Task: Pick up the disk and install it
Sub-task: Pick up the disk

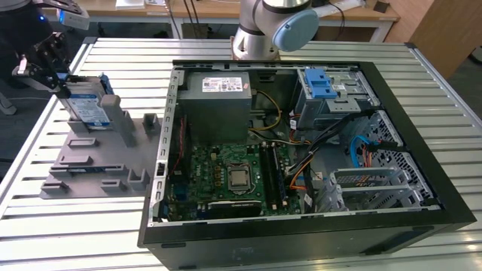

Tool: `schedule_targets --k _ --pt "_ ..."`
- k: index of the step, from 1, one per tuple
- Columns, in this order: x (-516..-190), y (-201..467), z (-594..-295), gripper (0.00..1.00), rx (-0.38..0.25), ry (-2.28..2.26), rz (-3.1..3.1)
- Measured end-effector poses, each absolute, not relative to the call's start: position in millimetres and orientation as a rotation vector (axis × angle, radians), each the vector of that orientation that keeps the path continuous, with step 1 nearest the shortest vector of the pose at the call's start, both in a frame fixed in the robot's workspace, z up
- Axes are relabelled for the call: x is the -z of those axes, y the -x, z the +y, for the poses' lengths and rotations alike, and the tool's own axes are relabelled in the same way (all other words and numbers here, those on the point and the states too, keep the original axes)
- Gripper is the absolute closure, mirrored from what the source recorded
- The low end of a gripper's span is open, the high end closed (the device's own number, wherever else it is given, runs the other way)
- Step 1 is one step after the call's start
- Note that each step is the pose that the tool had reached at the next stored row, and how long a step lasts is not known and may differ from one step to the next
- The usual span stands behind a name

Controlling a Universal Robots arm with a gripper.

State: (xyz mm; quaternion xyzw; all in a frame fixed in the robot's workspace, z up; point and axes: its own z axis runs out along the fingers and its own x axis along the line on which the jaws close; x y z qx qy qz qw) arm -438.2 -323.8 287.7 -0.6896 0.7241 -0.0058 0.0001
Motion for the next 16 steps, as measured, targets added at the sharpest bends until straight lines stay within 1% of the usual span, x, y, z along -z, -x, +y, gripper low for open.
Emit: schedule_targets --k 16 --pt "-301 438 -324 0.63 0.018 2.166 2.275"
